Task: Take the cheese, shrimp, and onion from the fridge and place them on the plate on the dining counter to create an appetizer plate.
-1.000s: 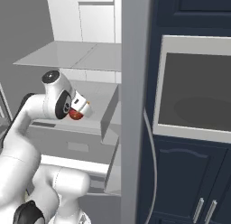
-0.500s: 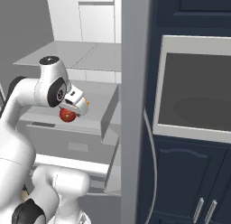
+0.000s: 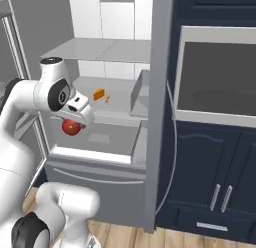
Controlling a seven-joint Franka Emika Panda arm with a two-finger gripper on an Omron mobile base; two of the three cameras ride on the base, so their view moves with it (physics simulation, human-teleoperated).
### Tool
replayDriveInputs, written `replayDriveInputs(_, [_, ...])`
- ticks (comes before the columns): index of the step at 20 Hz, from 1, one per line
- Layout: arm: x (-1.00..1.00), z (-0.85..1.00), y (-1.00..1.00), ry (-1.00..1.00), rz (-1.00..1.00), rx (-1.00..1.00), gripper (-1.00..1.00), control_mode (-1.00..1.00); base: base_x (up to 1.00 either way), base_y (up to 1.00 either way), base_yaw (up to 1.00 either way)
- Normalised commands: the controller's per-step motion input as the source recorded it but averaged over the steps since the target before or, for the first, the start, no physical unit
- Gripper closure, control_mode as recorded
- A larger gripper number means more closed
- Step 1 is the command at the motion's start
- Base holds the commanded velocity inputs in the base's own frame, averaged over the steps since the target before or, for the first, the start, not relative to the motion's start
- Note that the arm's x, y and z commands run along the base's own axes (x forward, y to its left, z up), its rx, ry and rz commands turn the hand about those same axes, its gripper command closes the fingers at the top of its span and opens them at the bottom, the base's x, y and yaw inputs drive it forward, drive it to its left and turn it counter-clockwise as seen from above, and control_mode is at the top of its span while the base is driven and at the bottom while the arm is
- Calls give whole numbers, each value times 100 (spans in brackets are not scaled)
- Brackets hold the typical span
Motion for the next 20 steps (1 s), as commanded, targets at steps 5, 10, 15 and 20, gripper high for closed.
replayDriveInputs(5, [0, 0, 0, 0, 0, 0, 100, 100, -100, 16, -14])
replayDriveInputs(10, [0, 0, 0, 0, 0, 0, 100, 100, -88, 0, -64])
replayDriveInputs(15, [0, 0, 0, 0, 0, 0, 100, 100, -65, 0, -84])
replayDriveInputs(20, [0, 0, 0, 0, 0, 0, 100, 100, -60, 0, -84])
